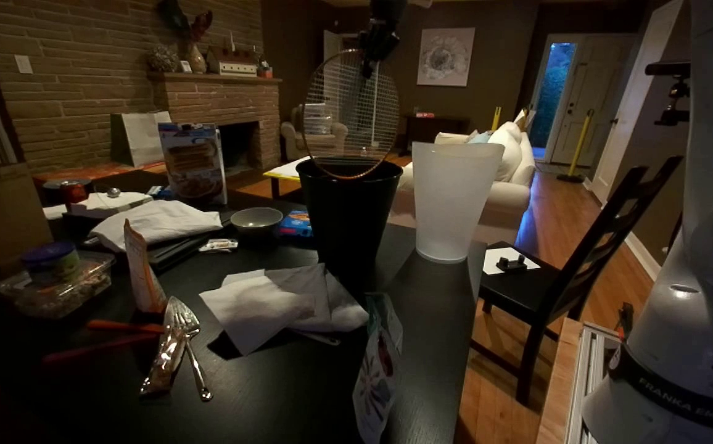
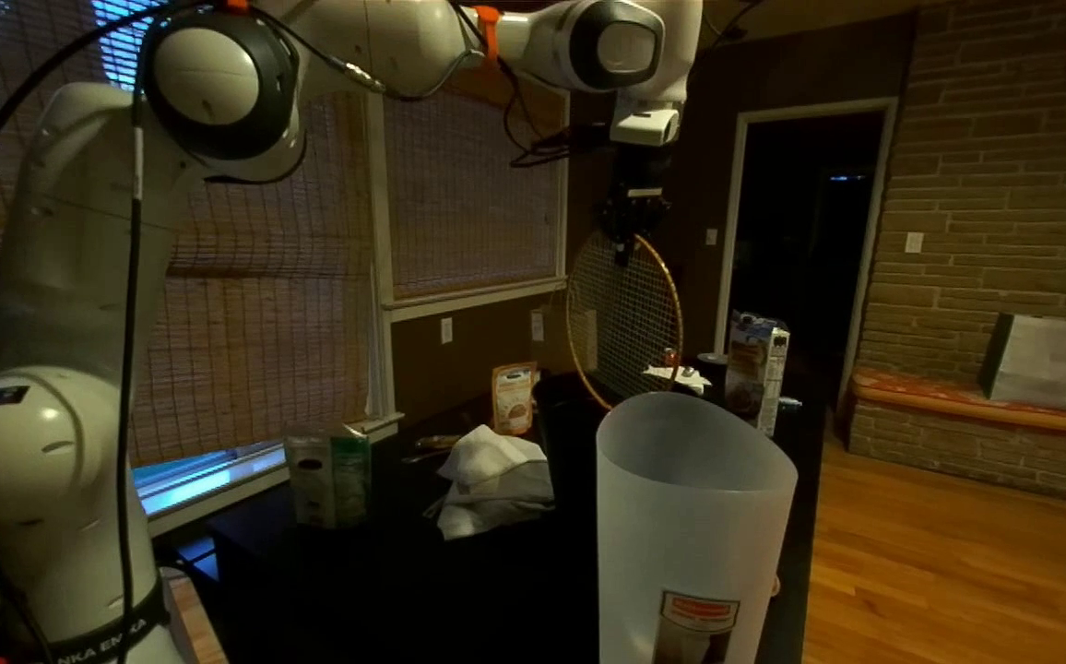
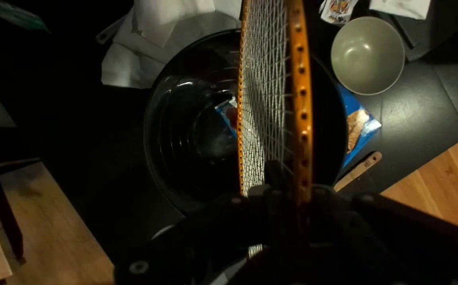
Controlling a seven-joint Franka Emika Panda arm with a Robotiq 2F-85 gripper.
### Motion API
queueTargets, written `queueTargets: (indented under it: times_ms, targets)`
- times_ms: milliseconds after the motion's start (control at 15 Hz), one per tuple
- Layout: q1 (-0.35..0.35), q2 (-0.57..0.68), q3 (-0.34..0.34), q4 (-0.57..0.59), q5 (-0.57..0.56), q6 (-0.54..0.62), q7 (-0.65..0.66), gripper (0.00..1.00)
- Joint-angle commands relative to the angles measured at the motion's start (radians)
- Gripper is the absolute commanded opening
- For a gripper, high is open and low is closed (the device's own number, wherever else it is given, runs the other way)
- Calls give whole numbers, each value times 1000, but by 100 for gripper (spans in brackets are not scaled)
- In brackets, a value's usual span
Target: Move the racket to the black bin
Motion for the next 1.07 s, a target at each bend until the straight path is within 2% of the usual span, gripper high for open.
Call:
queueTargets:
  times_ms: [0,333,600,867,933,1000]
  targets:
    - [70,-61,-2,-96,-154,82,-25,36]
    - [103,-128,-8,-84,-241,139,-21,70]
    - [101,-246,-14,-70,-288,183,-43,98]
    - [118,-395,19,-141,-265,170,-213,100]
    - [125,-431,30,-178,-268,197,-224,100]
    - [107,-343,12,-72,-262,157,-182,100]
